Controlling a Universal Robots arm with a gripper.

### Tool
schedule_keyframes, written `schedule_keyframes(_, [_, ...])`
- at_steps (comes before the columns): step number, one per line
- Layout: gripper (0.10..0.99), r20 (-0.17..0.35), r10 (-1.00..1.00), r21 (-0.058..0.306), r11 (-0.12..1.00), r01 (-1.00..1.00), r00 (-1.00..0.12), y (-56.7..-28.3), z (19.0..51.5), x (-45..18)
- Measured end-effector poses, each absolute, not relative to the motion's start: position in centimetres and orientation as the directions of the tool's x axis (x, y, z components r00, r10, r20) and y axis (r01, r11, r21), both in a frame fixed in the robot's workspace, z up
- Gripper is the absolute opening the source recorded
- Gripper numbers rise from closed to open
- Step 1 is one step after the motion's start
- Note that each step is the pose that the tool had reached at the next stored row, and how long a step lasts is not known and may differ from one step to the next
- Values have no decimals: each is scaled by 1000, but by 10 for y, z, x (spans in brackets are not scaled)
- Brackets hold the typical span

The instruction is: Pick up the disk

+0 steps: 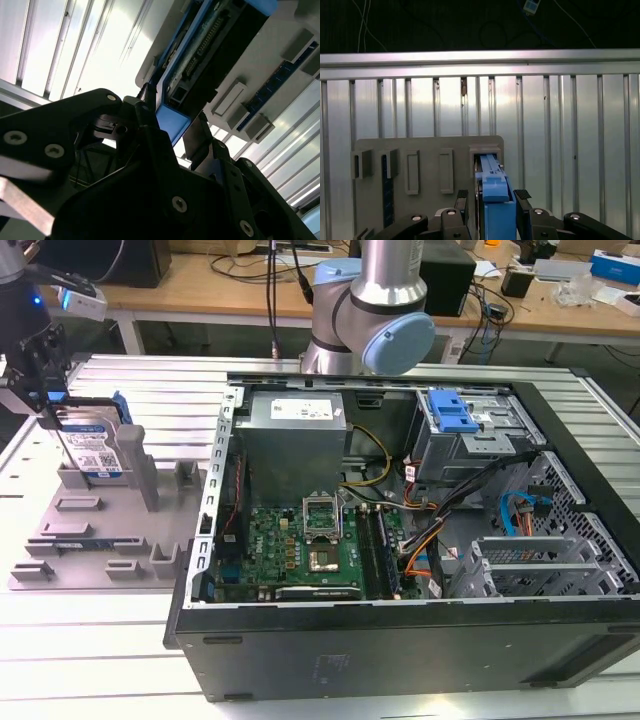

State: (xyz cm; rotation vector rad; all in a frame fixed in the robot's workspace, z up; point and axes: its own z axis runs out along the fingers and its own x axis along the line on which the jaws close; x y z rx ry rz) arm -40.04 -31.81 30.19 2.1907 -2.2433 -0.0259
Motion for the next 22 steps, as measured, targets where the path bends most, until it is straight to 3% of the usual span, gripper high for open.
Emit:
schedule_keyframes(8, [471,-7,-1000,16,24,-1000,-24,-318,302,-400])
schedule_keyframes(10, [369,-7,-1000,16,24,-1000,-24,-318,302,-400])
schedule_keyframes(22, [369,-7,-1000,16,21,-1000,-21,-318,311,-401])
